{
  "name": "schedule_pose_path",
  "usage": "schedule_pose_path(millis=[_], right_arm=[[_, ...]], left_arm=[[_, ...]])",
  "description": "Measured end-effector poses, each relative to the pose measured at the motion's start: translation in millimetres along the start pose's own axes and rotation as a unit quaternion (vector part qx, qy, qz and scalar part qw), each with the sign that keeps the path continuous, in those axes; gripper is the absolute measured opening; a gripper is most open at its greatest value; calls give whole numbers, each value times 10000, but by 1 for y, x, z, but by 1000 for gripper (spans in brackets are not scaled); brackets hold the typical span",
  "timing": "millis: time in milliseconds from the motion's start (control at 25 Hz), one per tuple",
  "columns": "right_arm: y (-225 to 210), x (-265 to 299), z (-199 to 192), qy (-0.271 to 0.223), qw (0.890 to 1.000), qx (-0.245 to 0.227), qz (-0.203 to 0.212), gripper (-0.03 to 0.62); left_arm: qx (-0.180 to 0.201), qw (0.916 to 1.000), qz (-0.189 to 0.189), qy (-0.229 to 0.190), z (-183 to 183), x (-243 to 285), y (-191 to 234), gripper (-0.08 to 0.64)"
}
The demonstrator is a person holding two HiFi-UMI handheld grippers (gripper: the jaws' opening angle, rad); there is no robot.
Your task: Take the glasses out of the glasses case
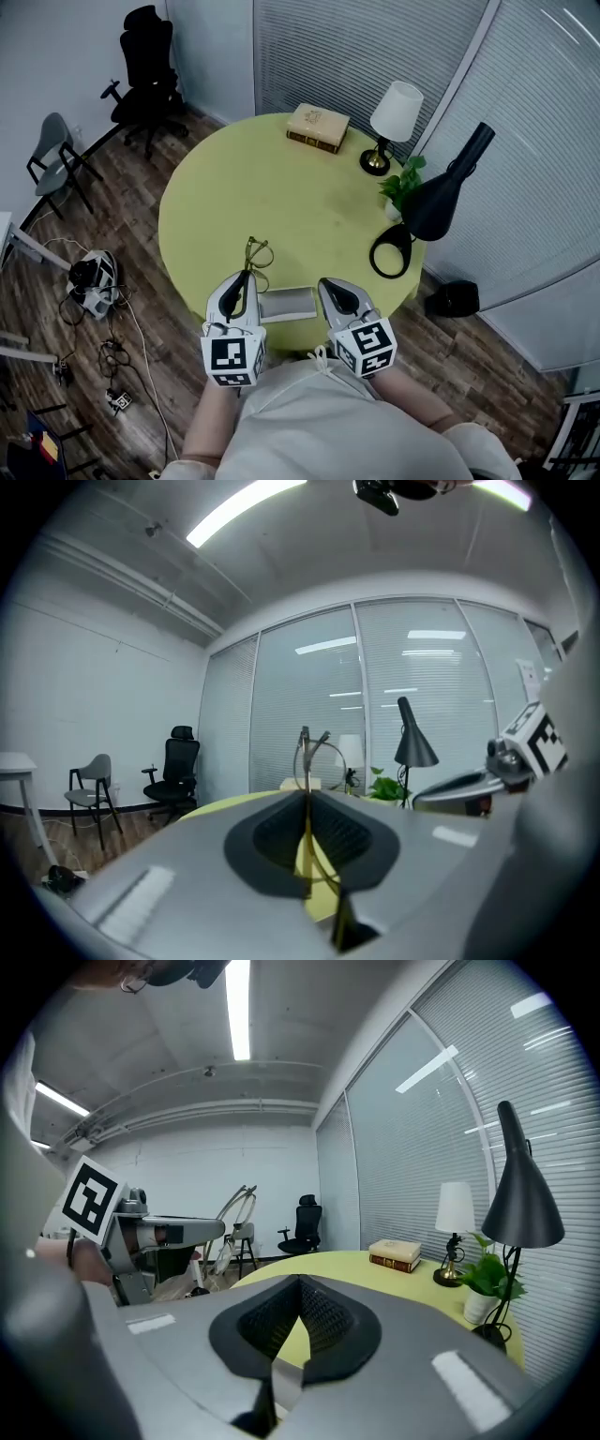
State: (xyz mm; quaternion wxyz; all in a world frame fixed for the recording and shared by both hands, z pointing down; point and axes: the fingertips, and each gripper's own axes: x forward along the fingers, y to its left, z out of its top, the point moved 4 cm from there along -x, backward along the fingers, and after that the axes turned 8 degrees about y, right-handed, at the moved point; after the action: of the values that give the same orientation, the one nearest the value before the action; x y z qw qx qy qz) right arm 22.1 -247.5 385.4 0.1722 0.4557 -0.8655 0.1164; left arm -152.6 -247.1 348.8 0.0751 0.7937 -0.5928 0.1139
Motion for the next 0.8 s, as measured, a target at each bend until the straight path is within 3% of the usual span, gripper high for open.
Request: schedule_pose_path(millis=[560,800], right_arm=[[5,-4,2,40,10000,61,54,-1],[14,-7,4,91,9998,32,199,0]], left_arm=[[59,10000,54,48,-2,-10,-10,15],[251,9997,49,48,0,-13,-16,15]])
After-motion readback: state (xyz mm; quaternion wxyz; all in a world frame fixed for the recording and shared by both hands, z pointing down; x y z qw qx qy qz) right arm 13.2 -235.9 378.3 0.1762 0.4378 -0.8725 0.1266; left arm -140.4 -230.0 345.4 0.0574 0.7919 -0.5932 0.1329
